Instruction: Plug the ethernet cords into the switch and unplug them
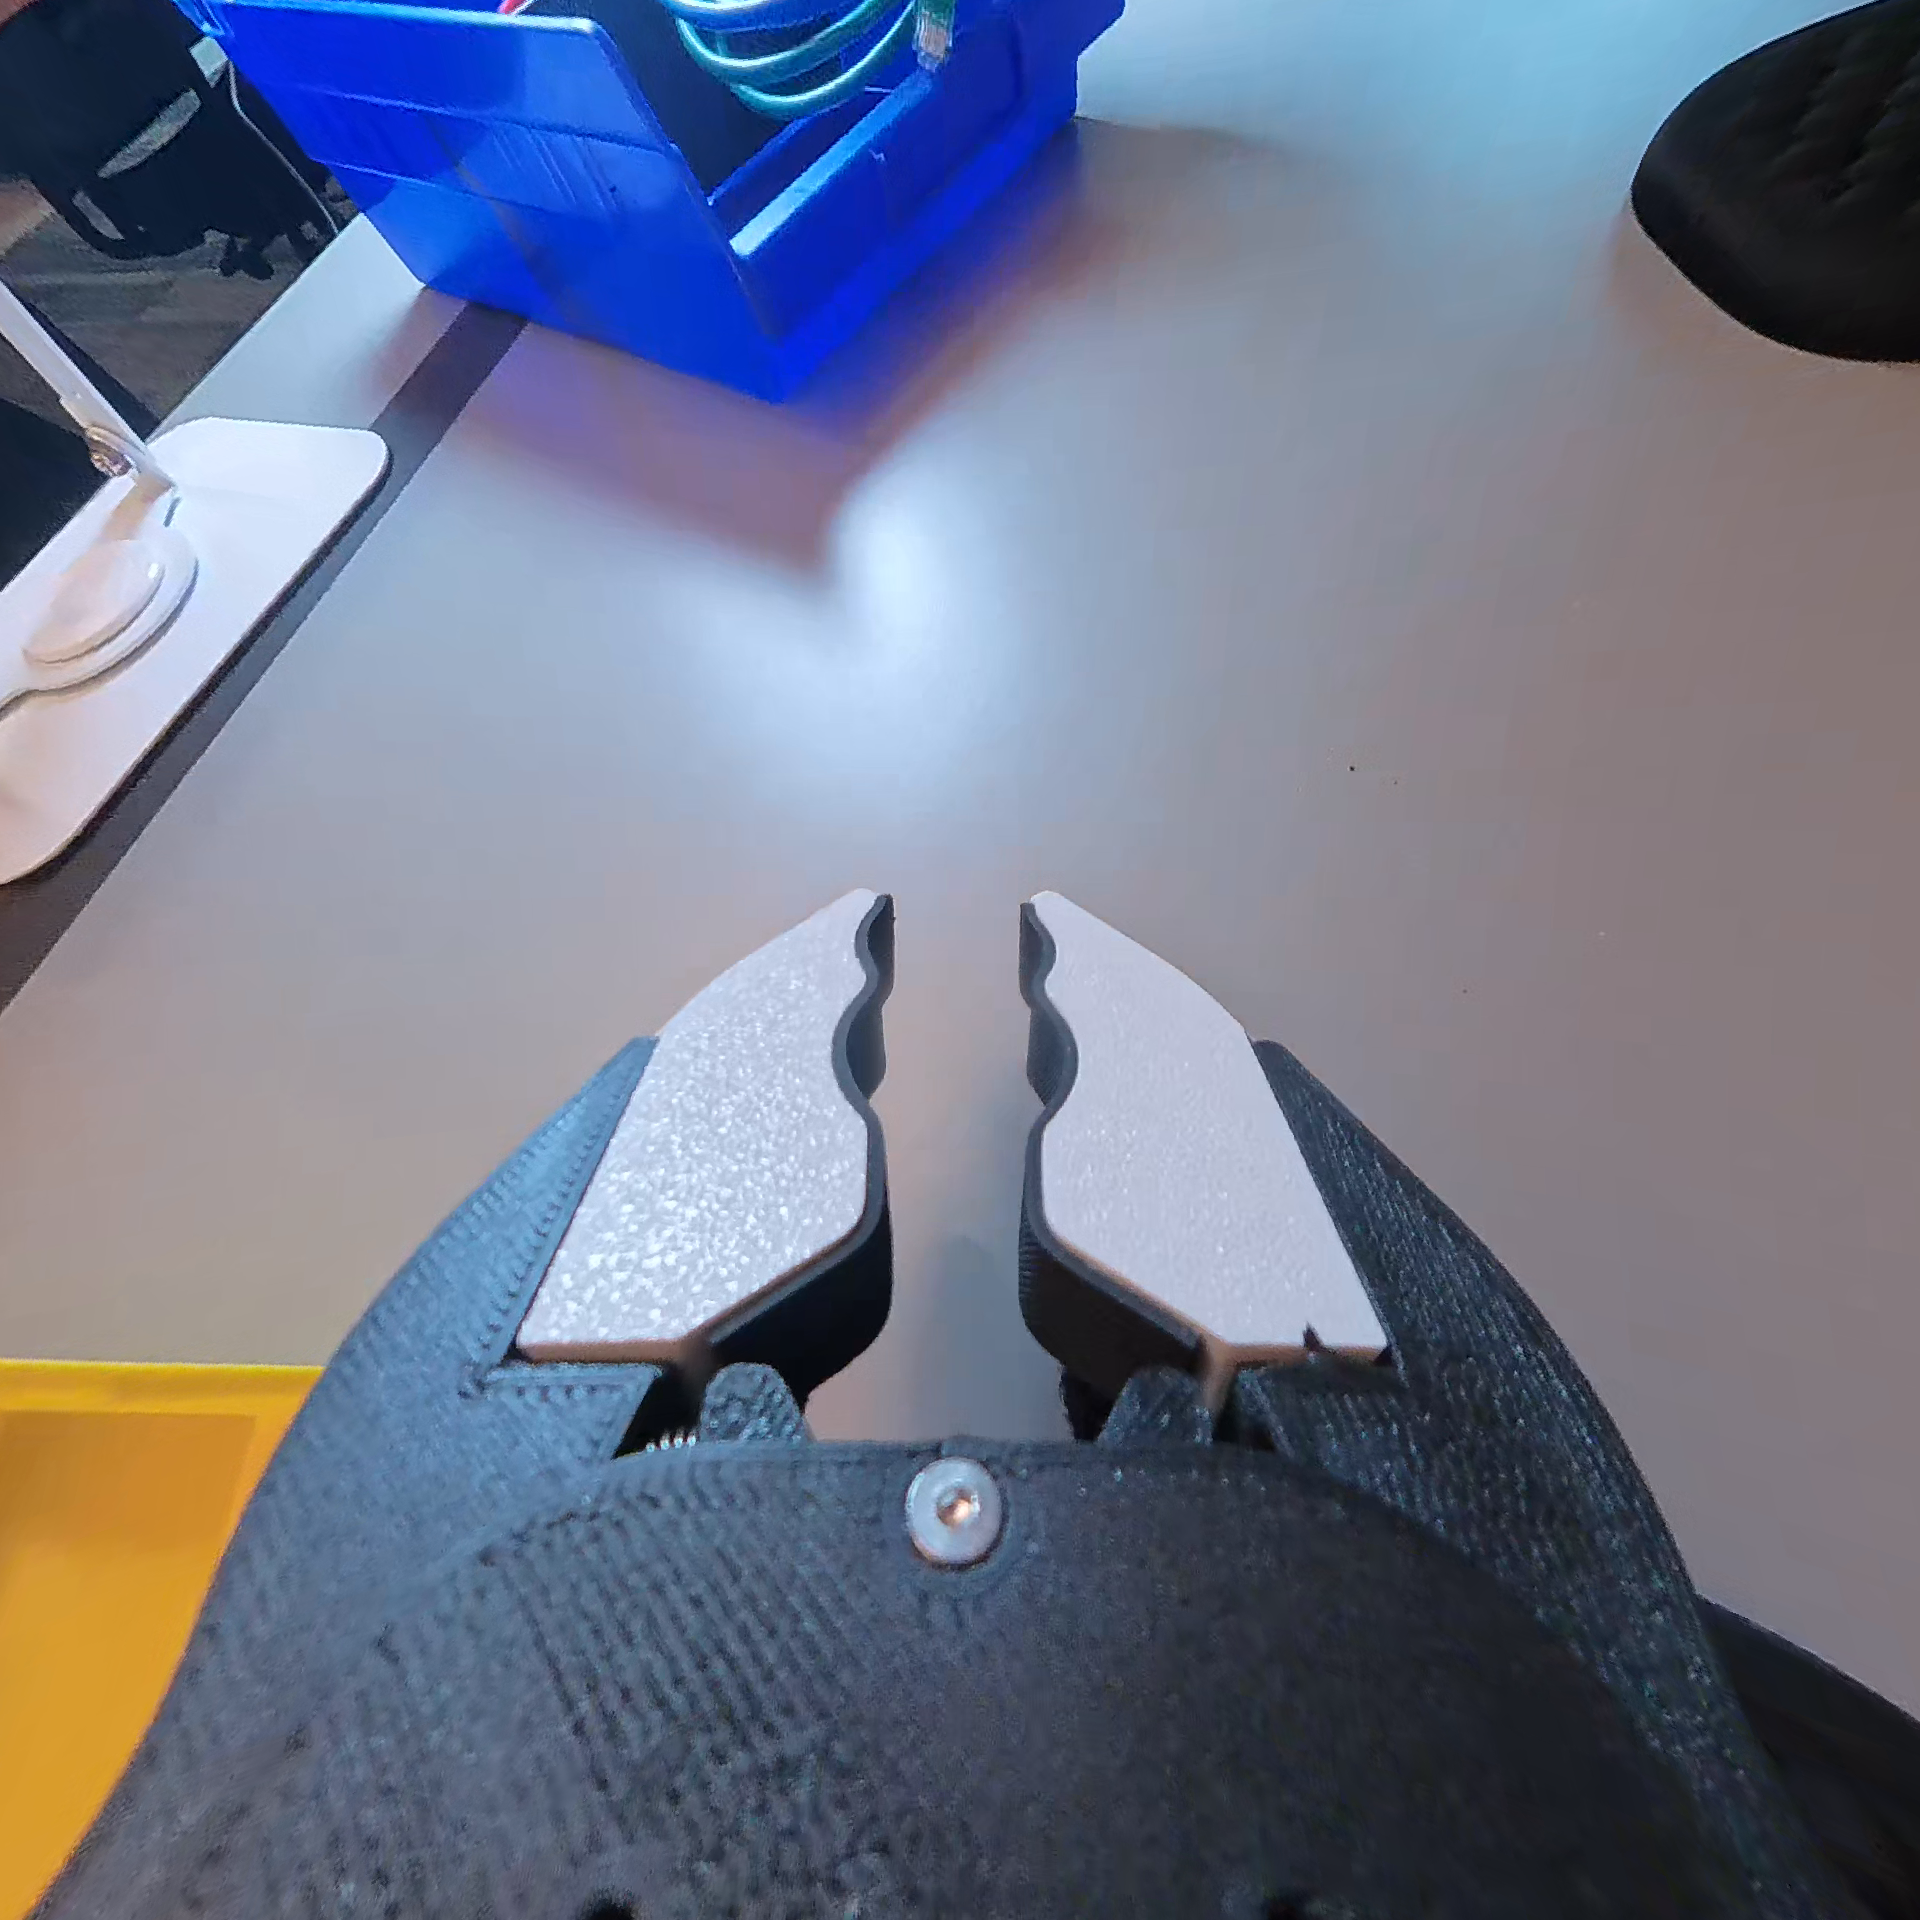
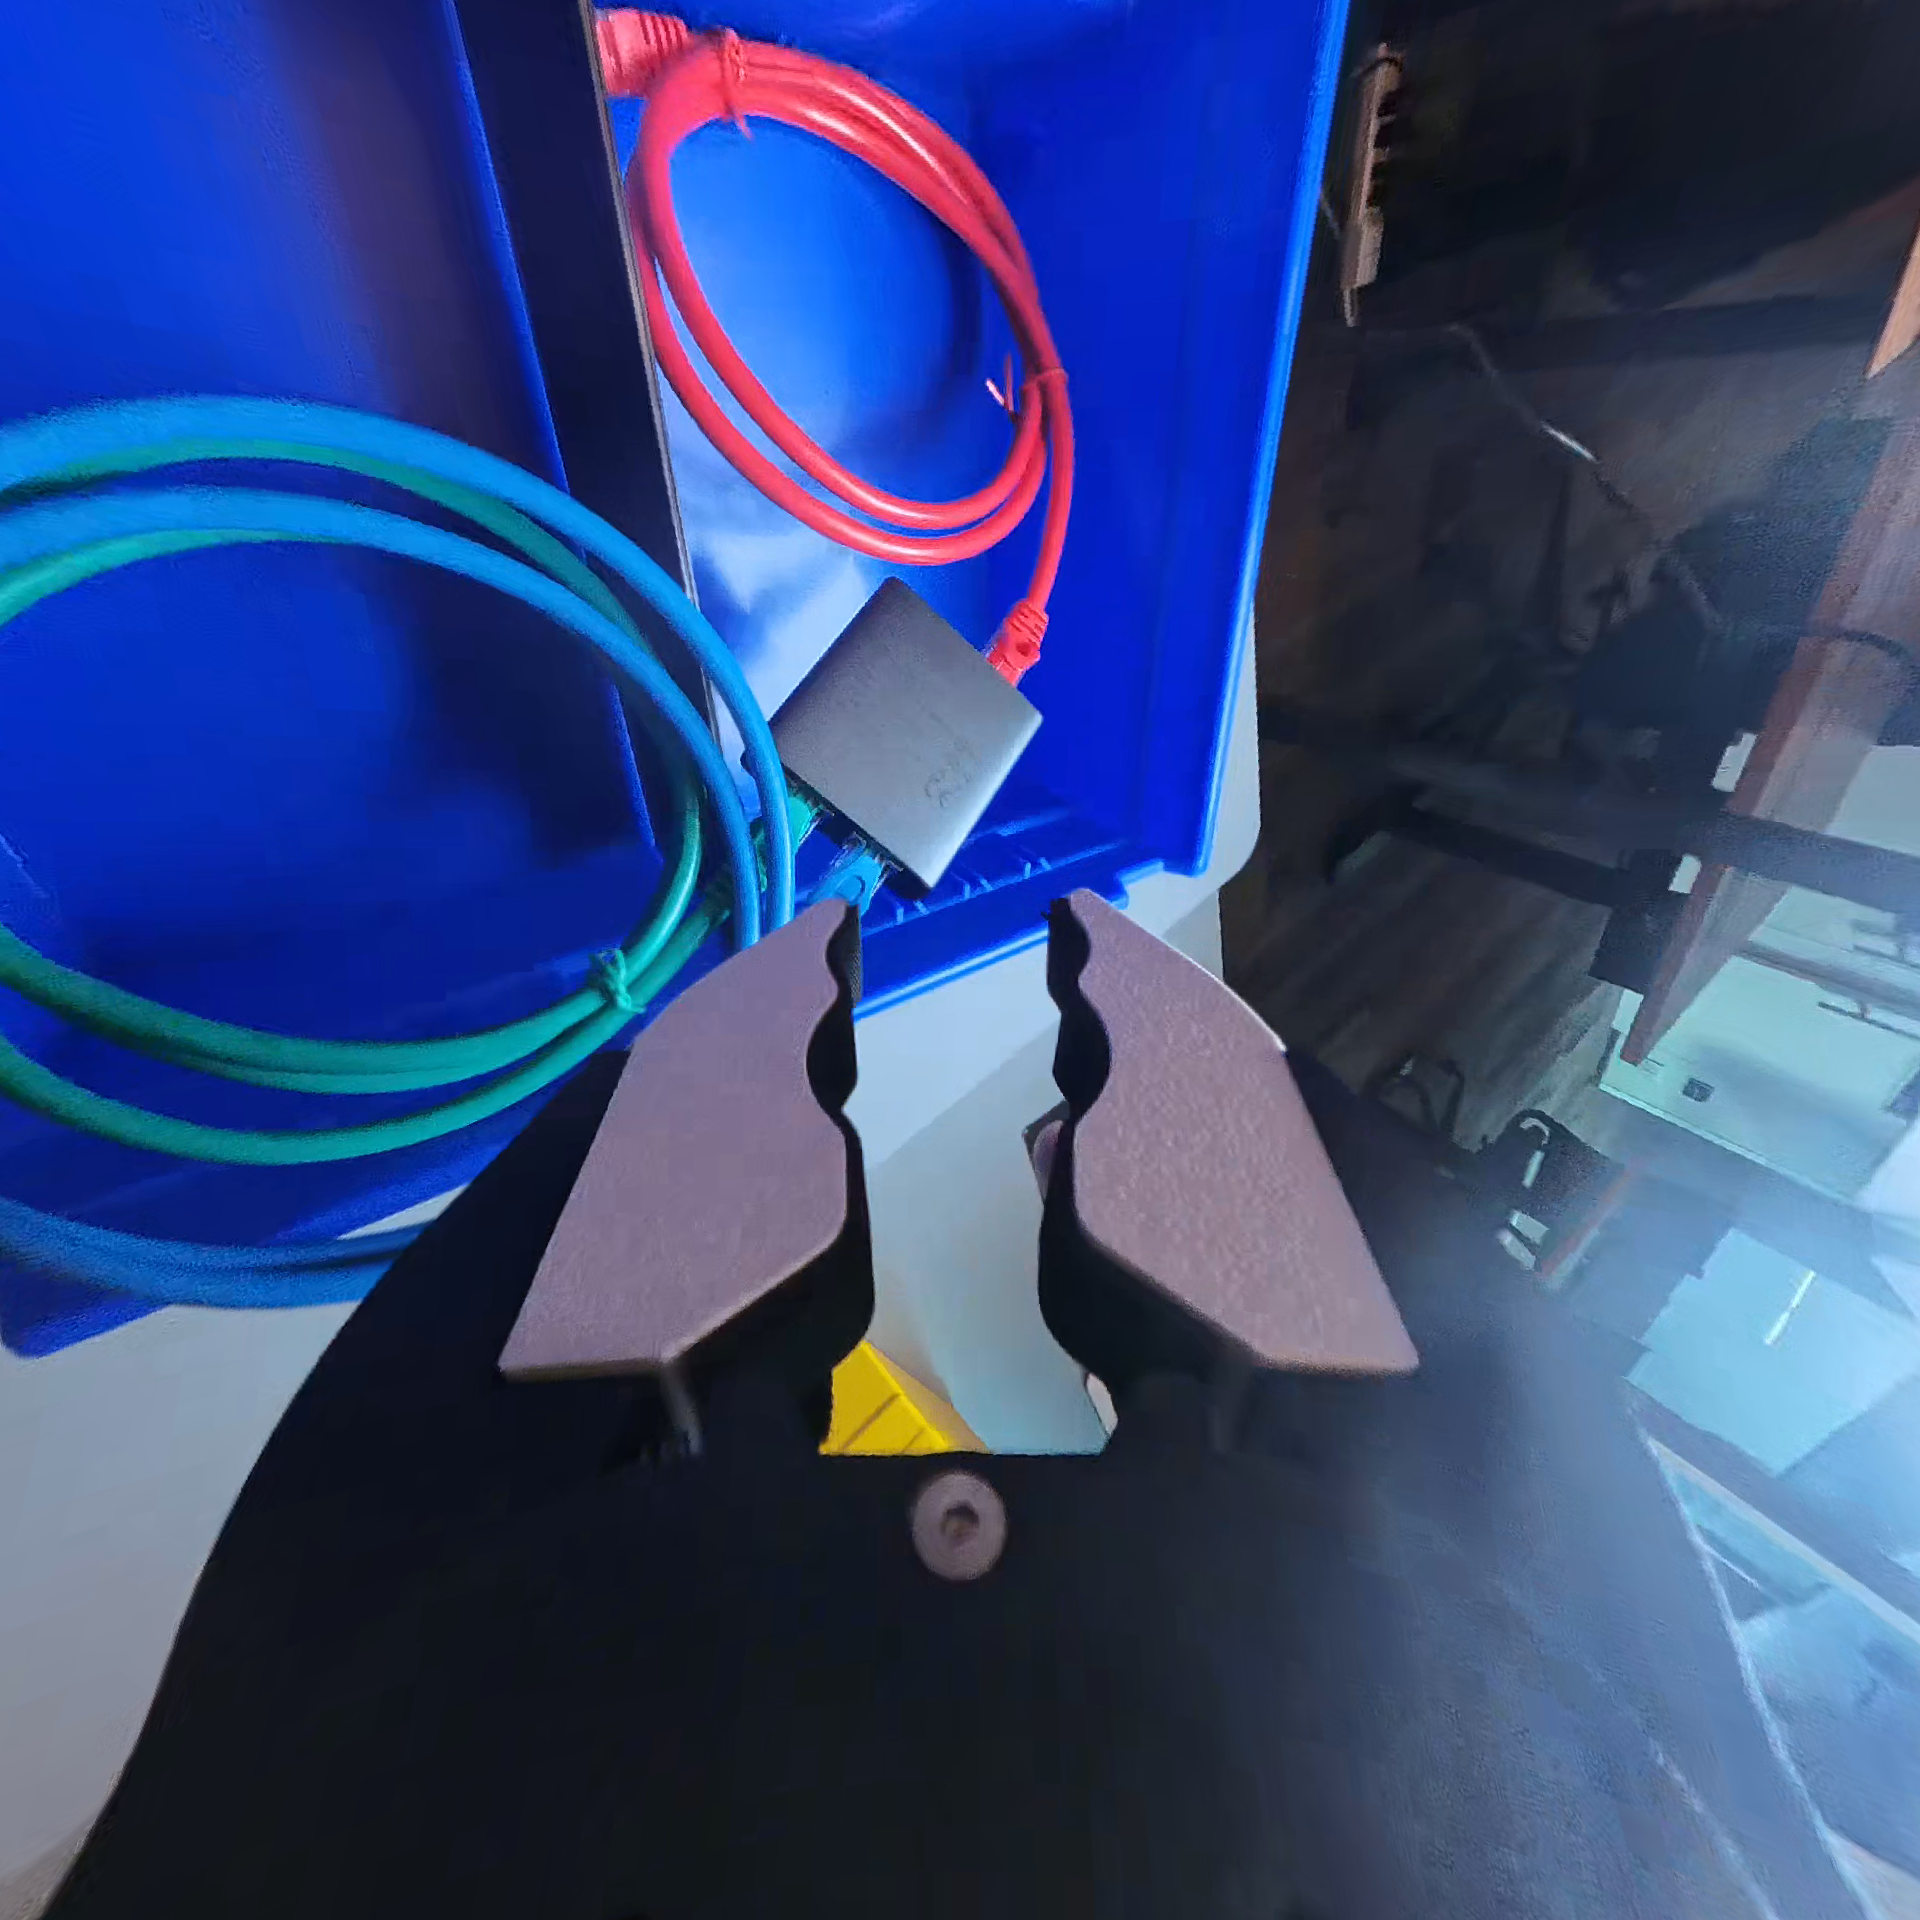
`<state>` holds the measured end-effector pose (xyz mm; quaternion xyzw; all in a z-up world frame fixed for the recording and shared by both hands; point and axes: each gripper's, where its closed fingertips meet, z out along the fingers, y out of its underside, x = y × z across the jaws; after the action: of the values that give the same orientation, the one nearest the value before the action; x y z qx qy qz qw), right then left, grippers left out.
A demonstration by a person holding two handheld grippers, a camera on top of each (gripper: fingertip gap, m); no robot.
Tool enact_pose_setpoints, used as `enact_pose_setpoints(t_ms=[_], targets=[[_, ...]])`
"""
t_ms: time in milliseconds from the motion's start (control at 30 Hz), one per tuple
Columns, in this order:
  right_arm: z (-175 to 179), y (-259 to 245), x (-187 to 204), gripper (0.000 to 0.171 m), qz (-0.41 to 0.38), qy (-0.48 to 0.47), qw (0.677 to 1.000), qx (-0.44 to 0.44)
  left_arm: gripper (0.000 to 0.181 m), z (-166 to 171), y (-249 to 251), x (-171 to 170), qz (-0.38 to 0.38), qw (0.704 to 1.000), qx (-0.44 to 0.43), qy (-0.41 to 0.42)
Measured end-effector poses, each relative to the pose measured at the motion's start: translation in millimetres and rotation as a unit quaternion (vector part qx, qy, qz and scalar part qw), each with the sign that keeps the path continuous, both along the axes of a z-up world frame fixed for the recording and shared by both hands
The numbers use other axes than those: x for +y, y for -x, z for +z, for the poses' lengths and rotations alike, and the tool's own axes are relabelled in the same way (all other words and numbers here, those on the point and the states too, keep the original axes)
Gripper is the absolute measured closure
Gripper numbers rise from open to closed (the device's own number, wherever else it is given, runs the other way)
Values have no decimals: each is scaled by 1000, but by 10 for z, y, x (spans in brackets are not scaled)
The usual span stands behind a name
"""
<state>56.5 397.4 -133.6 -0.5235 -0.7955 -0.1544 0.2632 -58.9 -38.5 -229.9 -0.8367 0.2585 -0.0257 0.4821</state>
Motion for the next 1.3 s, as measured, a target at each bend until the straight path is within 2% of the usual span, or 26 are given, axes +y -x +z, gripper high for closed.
enact_pose_setpoints(t_ms=[133,233,300,433,533,600,633,667,733,833,1000,1133,1300], targets=[[67,-169,-289,135,12,46,998,48,158,41,-13,-3,0,1000,0,-6],[-16,-332,-725,125,37,105,993,49,158,33,-6,3,1,1000,0,-3],[-161,-460,-1037,115,56,126,990,20,158,18,-14,8,-1,1000,0,1],[-523,-559,-1251,111,99,55,991,-65,158,-3,-72,38,-11,1000,1,7],[-701,-442,-1157,124,122,3,986,-112,158,-28,-126,38,-16,1000,5,12],[-814,-416,-1127,138,117,15,982,-151,158,-49,-133,11,-15,1000,12,14],[-822,-388,-1135,153,124,17,979,-160,158,-60,-125,-6,-13,1000,15,14],[-766,-334,-1122,155,134,3,979,-156,158,-69,-111,-24,-11,1000,17,14],[-537,-269,-1093,157,131,-8,981,-141,159,-87,-79,-51,-9,1000,16,14],[-90,-119,-1045,158,107,7,992,-67,160,-122,-60,-47,-10,1000,4,22],[419,181,-689,159,4,3,998,59,160,-185,-137,-55,-26,999,8,32],[400,495,-441,158,-73,8,991,115,160,-227,-171,-76,-29,999,16,37],[175,864,-234,158,-53,-43,995,76,161,-257,-198,-91,-31,999,7,43]])
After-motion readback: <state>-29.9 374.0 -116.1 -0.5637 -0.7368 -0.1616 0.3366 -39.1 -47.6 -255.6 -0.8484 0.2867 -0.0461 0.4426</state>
